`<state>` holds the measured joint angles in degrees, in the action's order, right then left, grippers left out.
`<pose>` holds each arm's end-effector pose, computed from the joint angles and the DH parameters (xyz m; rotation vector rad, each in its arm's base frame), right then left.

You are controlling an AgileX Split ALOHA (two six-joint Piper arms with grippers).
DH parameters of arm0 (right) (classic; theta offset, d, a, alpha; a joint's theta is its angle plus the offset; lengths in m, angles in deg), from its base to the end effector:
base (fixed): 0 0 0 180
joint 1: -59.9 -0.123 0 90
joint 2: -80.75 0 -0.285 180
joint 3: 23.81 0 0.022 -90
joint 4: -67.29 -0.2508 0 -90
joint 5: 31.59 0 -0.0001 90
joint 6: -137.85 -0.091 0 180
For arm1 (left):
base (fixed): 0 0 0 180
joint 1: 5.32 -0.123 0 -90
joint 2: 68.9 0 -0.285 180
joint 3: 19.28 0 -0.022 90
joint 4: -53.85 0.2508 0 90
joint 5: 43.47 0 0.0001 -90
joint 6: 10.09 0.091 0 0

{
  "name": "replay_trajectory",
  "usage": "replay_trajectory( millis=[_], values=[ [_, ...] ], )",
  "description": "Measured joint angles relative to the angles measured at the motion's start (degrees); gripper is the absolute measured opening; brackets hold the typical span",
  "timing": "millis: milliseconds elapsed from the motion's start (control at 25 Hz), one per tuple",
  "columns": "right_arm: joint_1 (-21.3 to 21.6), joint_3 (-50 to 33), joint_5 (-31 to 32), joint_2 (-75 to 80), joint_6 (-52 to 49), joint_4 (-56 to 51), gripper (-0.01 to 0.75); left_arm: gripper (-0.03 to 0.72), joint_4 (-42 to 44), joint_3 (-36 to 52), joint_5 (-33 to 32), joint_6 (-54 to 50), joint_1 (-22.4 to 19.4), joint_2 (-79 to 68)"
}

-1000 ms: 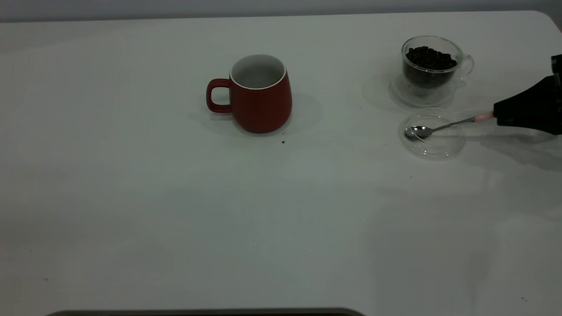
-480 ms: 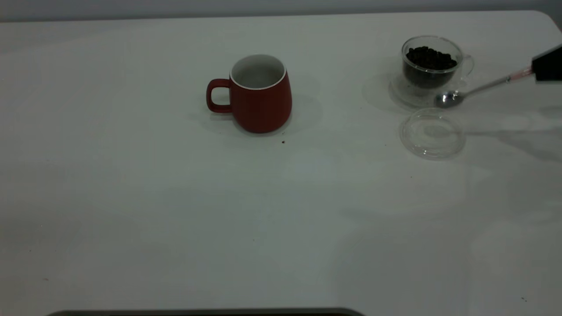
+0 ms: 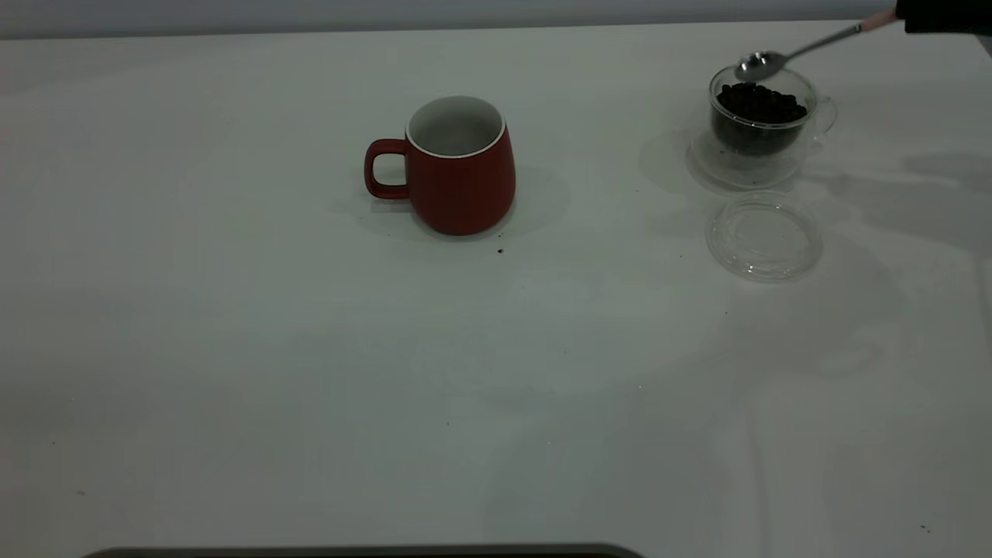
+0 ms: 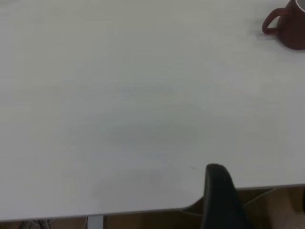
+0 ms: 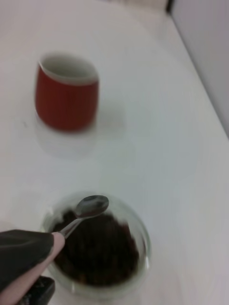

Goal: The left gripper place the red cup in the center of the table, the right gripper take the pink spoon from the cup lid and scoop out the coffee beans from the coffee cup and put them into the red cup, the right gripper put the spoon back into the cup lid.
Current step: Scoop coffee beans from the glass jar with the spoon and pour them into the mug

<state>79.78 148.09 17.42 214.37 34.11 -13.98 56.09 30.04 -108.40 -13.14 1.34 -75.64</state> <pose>0.3974 -0.0714 0.0928 0.1561 2.3741 0.9435 -0.0089 0.0043 0.2678 0.0628 2.1105 -0.0540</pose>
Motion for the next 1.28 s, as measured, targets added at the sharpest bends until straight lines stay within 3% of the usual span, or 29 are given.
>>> replay_trajectory(
  millis=[240, 1280],
  values=[
    [0.00, -0.04, -4.88, 1.07, -0.88, -1.15, 0.109, 0.463, 0.00, 0.00, 0.00, 0.00, 0.00, 0.00],
    [0.00, -0.04, -1.21, 6.53, -5.22, -5.82, 0.109, 0.463, 0.00, 0.00, 0.00, 0.00, 0.00, 0.00]
  ],
)
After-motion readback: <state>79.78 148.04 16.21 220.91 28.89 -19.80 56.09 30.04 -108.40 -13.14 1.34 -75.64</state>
